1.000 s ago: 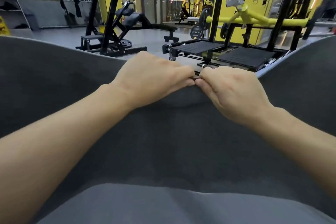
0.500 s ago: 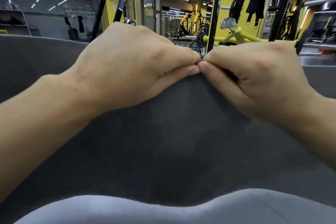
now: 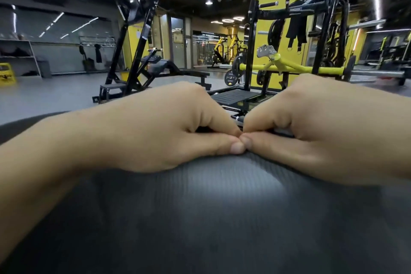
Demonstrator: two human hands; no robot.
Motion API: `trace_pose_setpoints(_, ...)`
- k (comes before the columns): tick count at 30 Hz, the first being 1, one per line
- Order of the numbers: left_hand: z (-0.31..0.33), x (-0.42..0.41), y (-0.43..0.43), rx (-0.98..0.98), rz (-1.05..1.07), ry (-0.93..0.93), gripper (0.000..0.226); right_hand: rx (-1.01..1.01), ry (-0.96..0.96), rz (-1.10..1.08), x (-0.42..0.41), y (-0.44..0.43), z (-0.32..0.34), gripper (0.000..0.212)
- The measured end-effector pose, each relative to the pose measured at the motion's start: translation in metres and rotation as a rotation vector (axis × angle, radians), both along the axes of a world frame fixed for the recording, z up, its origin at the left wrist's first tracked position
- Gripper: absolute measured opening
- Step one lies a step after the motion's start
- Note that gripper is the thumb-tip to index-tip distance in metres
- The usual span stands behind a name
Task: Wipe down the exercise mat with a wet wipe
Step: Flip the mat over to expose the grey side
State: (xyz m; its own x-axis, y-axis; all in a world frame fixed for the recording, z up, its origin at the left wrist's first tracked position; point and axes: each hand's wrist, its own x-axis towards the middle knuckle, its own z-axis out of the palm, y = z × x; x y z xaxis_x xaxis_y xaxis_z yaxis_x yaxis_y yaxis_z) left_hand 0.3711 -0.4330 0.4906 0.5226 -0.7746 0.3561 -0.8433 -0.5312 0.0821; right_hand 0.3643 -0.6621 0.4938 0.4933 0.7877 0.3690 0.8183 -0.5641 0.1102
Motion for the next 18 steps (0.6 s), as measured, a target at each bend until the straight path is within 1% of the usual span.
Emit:
trace_pose_setpoints(2, -0.005, 0.010, -0.002, -0.025, 0.004, -0.008, 0.034, 0.020, -0.043, -0.010, 0.007, -0.002, -0.005, 0.042)
trace_pose_setpoints(3, -0.010, 0.016, -0.004, -0.018, 0.044, -0.001, 0.036, 0.035, -0.062, -0.034, 0.015, -0.006, -0.011, 0.043)
trace_pose_setpoints(4, -0.017, 0.021, -0.007, -0.011, 0.070, 0.012, 0.037, 0.007, -0.054, -0.084, 0.021, -0.005, -0.019, 0.042)
trace_pose_setpoints(7, -0.039, 0.041, -0.014, 0.004, 0.130, 0.056, 0.034, -0.040, -0.123, -0.195, 0.041, -0.006, -0.051, 0.043)
trace_pose_setpoints(8, -0.044, 0.047, -0.015, -0.010, 0.138, 0.050, 0.032, -0.006, -0.132, -0.211, 0.049, -0.007, -0.059, 0.045)
trace_pose_setpoints(9, -0.048, 0.055, -0.015, -0.026, 0.145, 0.005, 0.030, 0.028, -0.171, -0.231, 0.058, -0.010, -0.065, 0.045)
trace_pose_setpoints(12, -0.052, 0.076, -0.017, -0.050, 0.209, -0.248, 0.031, 0.131, -0.356, -0.223, 0.090, -0.016, -0.079, 0.042)
trace_pose_setpoints(13, -0.055, 0.083, -0.019, -0.037, 0.232, -0.326, 0.036, 0.156, -0.401, -0.232, 0.100, -0.018, -0.084, 0.042)
trace_pose_setpoints(16, -0.070, 0.104, -0.029, 0.084, 0.265, -0.523, 0.053, 0.230, -0.478, -0.267, 0.125, -0.024, -0.109, 0.042)
trace_pose_setpoints(18, -0.081, 0.120, -0.033, 0.106, 0.254, -0.621, 0.054, 0.276, -0.510, -0.274, 0.140, -0.028, -0.123, 0.042)
